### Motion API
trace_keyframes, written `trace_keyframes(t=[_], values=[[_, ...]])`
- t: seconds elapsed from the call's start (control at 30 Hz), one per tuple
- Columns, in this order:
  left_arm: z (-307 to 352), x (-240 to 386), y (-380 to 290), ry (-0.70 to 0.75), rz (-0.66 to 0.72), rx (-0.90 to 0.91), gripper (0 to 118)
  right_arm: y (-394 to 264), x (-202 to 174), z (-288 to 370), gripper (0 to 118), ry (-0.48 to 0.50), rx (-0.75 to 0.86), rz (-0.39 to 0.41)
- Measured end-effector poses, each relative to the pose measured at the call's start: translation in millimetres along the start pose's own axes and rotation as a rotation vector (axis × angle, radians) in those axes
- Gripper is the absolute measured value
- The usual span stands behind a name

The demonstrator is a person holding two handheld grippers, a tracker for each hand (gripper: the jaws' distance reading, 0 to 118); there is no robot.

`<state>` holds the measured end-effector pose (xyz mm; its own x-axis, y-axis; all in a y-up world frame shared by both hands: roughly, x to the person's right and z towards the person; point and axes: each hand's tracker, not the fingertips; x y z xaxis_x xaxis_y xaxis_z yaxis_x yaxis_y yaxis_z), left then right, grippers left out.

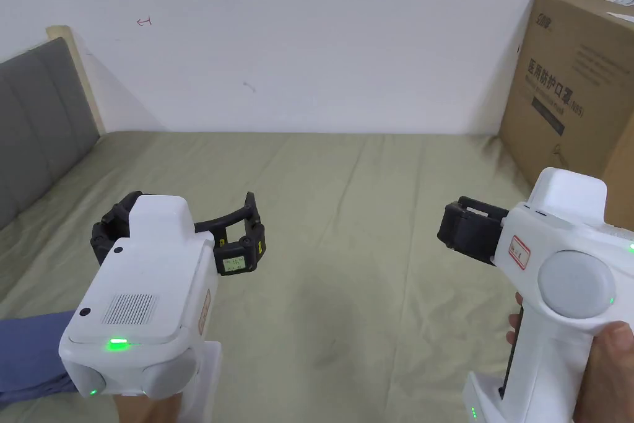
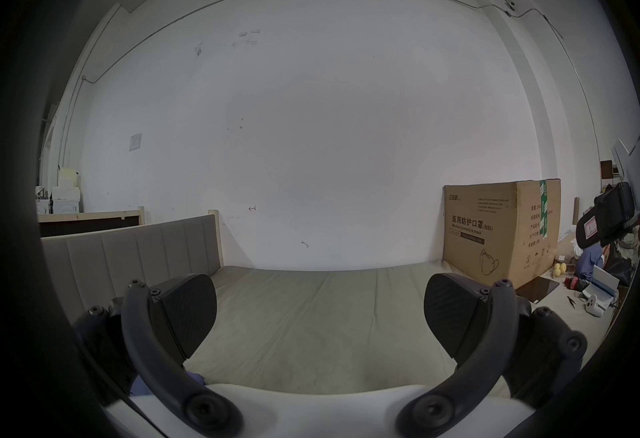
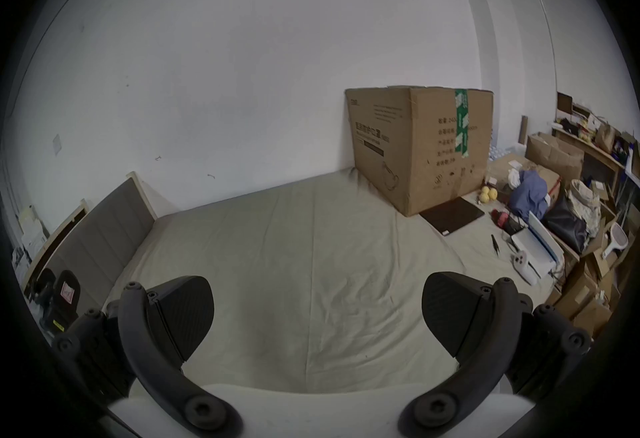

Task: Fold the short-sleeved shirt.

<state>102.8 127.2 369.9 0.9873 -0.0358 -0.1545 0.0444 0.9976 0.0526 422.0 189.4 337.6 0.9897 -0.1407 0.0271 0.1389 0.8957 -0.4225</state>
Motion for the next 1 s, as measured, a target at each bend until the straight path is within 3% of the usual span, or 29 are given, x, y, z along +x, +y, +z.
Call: trace_keyframes(t=[0.1, 0.4, 0.6, 0.73, 1.0], values=[[1, -1, 0, 0.0, 0.0, 0.002, 118, -2, -4, 3, 118, -0.019, 0.028, 0.056], [2, -2, 1, 0.003, 0.0, 0.006, 118, -7, -10, 1, 118, -0.017, 0.083, 0.107], [2, -3, 0, 0.004, 0.001, 0.006, 118, -19, -4, 3, 118, 0.066, 0.328, 0.158], [2, -4, 0, 0.008, -0.002, 0.009, 118, -32, 0, 6, 118, 0.08, 0.475, 0.153], [3, -6, 0, 0.012, -0.012, 0.013, 118, -36, 5, 6, 118, 0.076, 0.457, 0.143]])
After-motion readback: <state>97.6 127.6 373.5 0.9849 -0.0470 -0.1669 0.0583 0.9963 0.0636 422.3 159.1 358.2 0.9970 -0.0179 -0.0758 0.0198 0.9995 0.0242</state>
